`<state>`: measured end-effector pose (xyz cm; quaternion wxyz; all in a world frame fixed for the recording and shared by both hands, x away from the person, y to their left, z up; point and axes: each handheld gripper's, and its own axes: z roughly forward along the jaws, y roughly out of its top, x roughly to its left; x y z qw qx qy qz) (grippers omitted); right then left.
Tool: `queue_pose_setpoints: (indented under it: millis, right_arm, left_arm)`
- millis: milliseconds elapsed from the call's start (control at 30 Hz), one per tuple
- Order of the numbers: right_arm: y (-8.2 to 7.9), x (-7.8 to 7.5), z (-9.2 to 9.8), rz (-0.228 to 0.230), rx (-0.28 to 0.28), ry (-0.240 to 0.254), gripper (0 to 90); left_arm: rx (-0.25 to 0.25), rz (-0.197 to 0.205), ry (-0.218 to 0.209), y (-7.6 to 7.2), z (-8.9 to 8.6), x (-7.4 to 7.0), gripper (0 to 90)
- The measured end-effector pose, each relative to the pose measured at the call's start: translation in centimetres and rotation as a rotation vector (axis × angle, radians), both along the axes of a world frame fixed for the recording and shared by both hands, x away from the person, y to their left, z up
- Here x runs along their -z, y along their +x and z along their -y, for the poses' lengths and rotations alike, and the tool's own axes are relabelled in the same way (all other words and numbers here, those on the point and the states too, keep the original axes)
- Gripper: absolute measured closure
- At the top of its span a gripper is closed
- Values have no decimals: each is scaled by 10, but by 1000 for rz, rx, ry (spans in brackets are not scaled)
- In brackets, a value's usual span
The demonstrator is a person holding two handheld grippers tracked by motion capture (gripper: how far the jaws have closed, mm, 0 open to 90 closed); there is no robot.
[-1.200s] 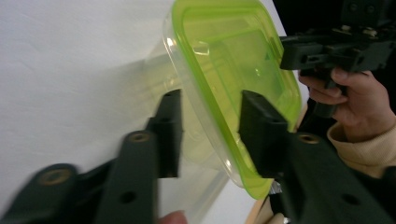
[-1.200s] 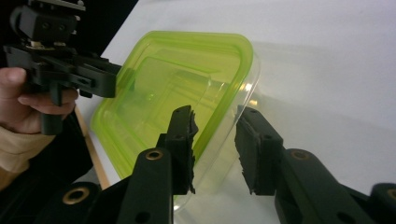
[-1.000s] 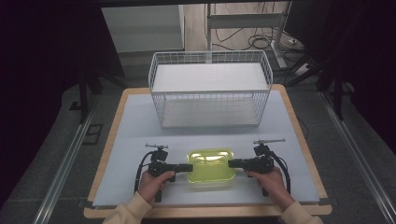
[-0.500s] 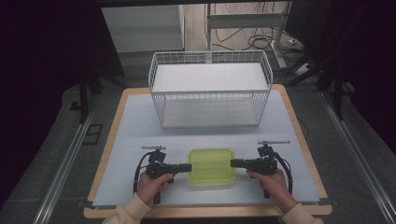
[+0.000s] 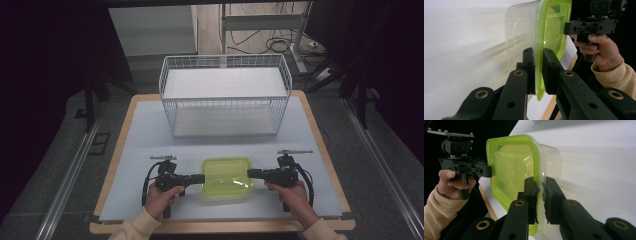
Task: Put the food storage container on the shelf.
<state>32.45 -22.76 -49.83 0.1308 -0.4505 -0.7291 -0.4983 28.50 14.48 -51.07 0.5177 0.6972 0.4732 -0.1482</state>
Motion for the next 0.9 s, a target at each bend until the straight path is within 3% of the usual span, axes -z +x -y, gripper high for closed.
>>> queue_pose_setpoints:
  millis: [200,500,900]
  right_arm:
    - [-1,-8,-1,31,-3,6,819]
    - [2,-19,-5,69,6,-2,819]
    - [6,-44,-8,122,12,-7,817]
  left_arm:
    - [9,39,12,0,-1,-10,826]
    - [4,60,6,5,-4,-19,826]
    - [1,107,12,11,-6,-43,827]
